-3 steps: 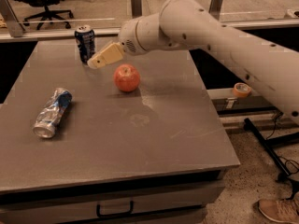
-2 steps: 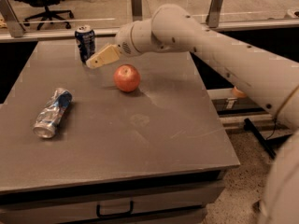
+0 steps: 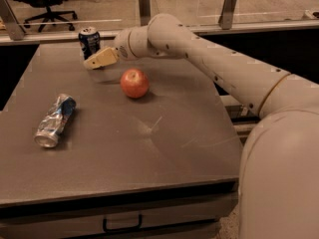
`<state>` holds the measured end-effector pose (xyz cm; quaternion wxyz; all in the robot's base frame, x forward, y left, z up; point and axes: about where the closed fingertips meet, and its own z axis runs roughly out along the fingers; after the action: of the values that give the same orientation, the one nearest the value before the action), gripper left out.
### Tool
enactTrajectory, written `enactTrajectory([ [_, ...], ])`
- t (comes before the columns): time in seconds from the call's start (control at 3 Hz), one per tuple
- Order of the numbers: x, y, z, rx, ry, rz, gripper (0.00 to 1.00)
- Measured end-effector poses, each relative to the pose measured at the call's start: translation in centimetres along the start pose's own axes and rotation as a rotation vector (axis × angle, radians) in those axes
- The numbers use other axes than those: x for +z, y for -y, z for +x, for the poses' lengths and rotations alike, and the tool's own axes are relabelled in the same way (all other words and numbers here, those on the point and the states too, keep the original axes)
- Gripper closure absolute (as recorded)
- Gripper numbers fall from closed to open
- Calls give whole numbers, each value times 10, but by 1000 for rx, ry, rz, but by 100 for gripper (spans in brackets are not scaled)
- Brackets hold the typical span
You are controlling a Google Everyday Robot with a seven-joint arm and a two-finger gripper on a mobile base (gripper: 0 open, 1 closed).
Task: Move pepsi can near redbull can
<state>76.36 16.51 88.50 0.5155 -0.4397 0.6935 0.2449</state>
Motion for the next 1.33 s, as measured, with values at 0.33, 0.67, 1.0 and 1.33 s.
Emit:
enactTrajectory([
  [0.33, 25, 14, 5, 9, 20, 4, 0],
  [0.67, 47, 21, 4, 15, 34, -10, 16],
  [1.0, 56, 21, 5, 24, 35, -28, 39],
  [1.33, 49, 22, 9, 47, 28, -28, 63],
])
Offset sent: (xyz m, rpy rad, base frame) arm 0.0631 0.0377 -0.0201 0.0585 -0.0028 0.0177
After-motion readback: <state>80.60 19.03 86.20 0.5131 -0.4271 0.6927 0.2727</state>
